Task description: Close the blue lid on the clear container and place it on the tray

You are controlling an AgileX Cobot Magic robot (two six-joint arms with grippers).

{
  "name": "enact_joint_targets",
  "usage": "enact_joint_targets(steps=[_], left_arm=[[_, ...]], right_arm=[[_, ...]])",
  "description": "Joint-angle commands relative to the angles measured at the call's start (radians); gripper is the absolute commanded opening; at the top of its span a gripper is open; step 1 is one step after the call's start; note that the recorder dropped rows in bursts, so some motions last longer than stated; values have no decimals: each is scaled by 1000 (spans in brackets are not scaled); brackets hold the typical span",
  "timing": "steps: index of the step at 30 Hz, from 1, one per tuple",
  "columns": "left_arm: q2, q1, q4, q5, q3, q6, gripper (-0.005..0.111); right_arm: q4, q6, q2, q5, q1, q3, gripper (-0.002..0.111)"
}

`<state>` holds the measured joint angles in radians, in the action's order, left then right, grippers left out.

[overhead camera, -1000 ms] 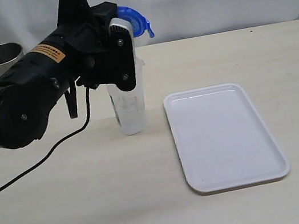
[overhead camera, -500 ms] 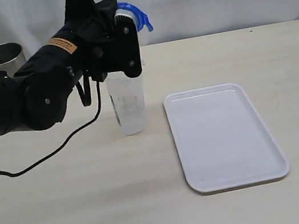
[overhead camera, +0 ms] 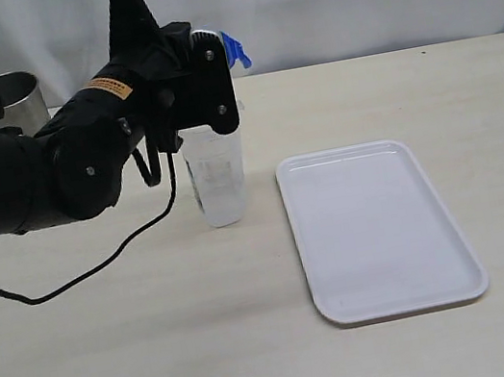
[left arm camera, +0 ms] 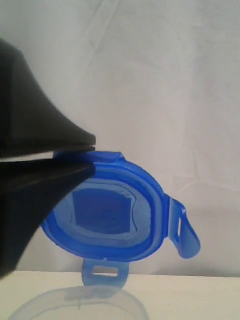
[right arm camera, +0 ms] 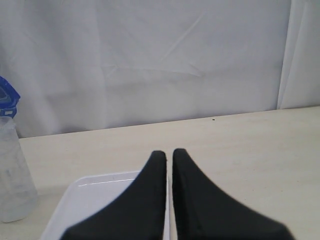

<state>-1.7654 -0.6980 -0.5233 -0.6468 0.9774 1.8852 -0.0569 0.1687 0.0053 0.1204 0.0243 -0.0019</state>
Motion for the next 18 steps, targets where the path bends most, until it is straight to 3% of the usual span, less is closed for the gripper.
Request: enact_joint_targets(steps=[1, 18], left_arm=[[39, -12, -8, -21, -42, -27, 0], [43, -47, -121, -17, -47, -59, 0]], right_arm=[[2, 2, -5, -11, 2, 2, 5], [1, 2, -5, -4, 2, 2, 5]])
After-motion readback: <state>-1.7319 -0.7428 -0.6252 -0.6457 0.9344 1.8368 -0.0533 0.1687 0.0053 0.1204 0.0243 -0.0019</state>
